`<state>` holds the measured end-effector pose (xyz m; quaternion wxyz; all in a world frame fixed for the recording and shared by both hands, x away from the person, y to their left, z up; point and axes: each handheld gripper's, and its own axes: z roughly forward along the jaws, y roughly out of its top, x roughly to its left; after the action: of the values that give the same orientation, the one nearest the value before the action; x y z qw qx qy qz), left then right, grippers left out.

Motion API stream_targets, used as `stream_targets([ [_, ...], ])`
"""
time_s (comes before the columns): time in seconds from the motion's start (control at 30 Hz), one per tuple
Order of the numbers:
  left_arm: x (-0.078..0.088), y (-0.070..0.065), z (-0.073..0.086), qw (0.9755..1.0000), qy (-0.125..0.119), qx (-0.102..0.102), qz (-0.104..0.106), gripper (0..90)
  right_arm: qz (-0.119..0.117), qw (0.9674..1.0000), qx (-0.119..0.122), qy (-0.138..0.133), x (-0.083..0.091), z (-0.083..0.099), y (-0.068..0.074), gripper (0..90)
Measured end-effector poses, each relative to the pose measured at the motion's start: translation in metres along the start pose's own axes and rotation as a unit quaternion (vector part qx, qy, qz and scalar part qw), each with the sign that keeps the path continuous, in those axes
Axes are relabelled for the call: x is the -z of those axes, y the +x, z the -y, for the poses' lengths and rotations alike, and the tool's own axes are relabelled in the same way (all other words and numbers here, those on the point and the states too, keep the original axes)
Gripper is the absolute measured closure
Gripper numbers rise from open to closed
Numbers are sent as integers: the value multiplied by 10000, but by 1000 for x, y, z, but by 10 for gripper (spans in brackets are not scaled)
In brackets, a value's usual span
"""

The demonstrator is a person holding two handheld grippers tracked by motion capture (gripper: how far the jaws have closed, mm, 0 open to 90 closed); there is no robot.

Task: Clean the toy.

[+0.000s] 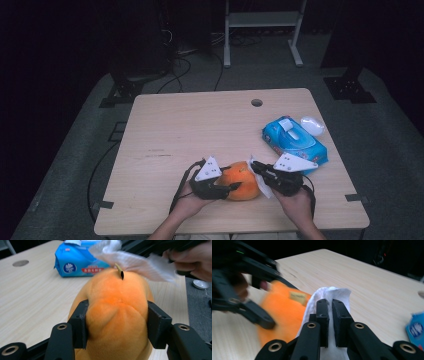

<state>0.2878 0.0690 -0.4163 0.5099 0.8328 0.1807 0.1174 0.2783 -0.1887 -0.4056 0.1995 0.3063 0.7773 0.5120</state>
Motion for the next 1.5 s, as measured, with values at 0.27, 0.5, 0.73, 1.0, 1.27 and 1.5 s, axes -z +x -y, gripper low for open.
stream_targets([
  [0.27,3,-4,-3,9999,-100,-5,53,458,-213,9977,573,-286,6,-17,34,832],
  [0.5,0,-1,3,9996,-166,87,219,314,-80,9995,304,68,-3,-1,18,832],
  [0.73,-8,16,15,9975,-94,586,389,71,-50,9996,225,139,-6,4,12,832],
  [1.0,-1,19,14,9974,-59,461,557,261,-6,9996,118,237,-10,9,8,832],
  [1.27,9,7,-4,10000,-27,4,-20,422,-71,9985,369,-396,9,-13,26,832],
  [1.5,5,0,-4,9996,193,-188,19,385,-157,9987,403,-259,0,-11,31,833],
])
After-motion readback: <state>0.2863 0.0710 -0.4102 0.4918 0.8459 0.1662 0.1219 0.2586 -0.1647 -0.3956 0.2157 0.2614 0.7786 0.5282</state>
